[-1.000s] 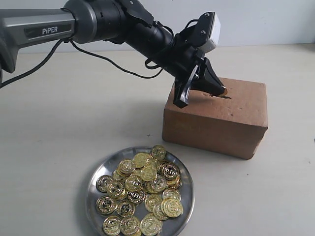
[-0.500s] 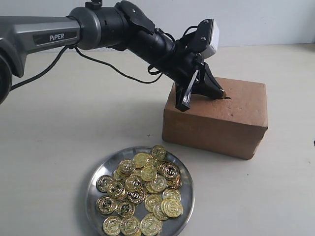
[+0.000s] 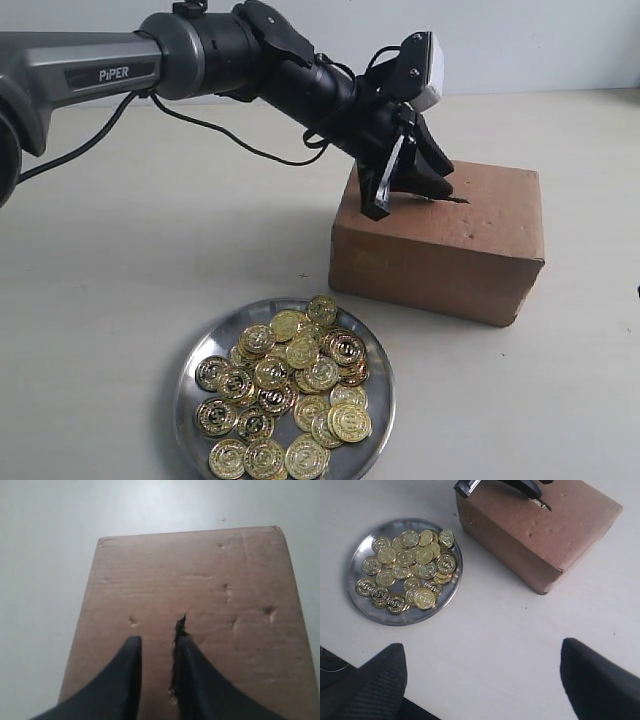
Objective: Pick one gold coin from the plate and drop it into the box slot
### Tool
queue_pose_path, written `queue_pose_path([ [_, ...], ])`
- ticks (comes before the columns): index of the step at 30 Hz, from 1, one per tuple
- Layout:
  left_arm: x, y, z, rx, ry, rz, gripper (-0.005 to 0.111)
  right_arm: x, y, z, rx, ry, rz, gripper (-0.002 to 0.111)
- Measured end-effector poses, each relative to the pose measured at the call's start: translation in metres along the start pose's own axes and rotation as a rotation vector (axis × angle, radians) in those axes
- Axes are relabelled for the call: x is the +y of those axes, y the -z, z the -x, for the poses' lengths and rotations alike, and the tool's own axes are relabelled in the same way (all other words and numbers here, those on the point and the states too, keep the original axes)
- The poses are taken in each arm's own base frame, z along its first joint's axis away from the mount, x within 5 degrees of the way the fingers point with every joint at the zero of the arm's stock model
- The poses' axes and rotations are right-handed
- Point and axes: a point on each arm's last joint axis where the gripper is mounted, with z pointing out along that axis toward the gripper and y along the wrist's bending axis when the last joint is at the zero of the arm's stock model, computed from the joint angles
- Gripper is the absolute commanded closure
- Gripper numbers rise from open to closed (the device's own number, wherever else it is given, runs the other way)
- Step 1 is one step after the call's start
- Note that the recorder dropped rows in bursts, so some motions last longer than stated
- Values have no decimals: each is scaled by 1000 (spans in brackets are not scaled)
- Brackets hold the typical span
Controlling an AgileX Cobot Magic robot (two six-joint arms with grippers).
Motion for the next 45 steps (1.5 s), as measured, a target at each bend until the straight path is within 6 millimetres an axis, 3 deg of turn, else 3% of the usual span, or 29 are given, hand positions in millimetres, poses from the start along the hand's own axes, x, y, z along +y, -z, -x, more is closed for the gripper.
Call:
queue_pose_path([
  [3,1,16,17,6,22,25,107,-1,0,0,-4,4,-9,29],
  [7,-2,53,53,24,8,50,107,-5,-2,3,-47,27,-50,29],
  [12,-17,86,81,56,44,33,107,-5,-16,2,-222,73,-34,29],
  [16,-36,102,86,96,77,7,107,1,-40,-4,-371,136,27,29],
  [19,-57,114,86,114,108,-20,107,3,-63,-11,-456,289,3,29],
  [24,-94,136,87,131,135,-5,107,5,-87,-21,-457,450,-28,29],
  [36,-197,209,104,78,76,140,107,8,-89,-21,-463,443,-4,29],
  [45,-244,239,111,-23,52,270,107,2,-67,-26,-574,395,17,29],
])
